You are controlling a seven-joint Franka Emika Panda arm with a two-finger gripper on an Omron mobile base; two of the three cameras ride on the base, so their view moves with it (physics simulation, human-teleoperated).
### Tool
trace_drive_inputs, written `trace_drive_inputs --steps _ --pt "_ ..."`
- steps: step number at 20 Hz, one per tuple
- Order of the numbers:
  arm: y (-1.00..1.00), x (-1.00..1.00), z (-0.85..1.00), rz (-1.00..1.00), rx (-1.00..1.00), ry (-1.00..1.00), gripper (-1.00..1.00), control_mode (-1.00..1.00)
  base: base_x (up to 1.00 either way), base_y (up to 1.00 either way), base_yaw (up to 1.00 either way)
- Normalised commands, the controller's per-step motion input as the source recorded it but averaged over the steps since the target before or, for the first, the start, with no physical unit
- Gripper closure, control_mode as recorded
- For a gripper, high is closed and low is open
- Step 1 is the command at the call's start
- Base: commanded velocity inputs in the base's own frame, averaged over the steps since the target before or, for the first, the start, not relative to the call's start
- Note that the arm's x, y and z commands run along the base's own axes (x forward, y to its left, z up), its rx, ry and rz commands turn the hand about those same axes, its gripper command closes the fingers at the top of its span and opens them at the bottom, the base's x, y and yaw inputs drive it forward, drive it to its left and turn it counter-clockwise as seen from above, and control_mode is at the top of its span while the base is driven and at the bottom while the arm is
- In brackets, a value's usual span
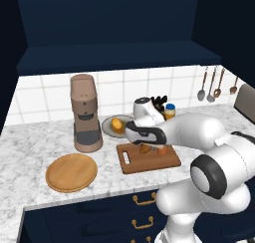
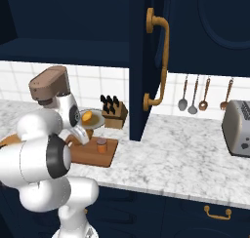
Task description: From the different types of pastries on the counter, select a croissant and place it on the cutting board. Then retrieve a jar of jam from the cabinet and place it alongside the croissant on the cutting board.
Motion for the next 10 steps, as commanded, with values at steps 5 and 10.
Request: trace_drive_inputs --steps 5,10 --pt "0.0 0.0 -0.3 -0.14 0.0 0.0 1.0 -1.0 0.0 0.0 0.0" --pt "0.0 0.0 -0.28 -0.14 0.0 0.0 1.0 -1.0 0.0 0.0 0.0"
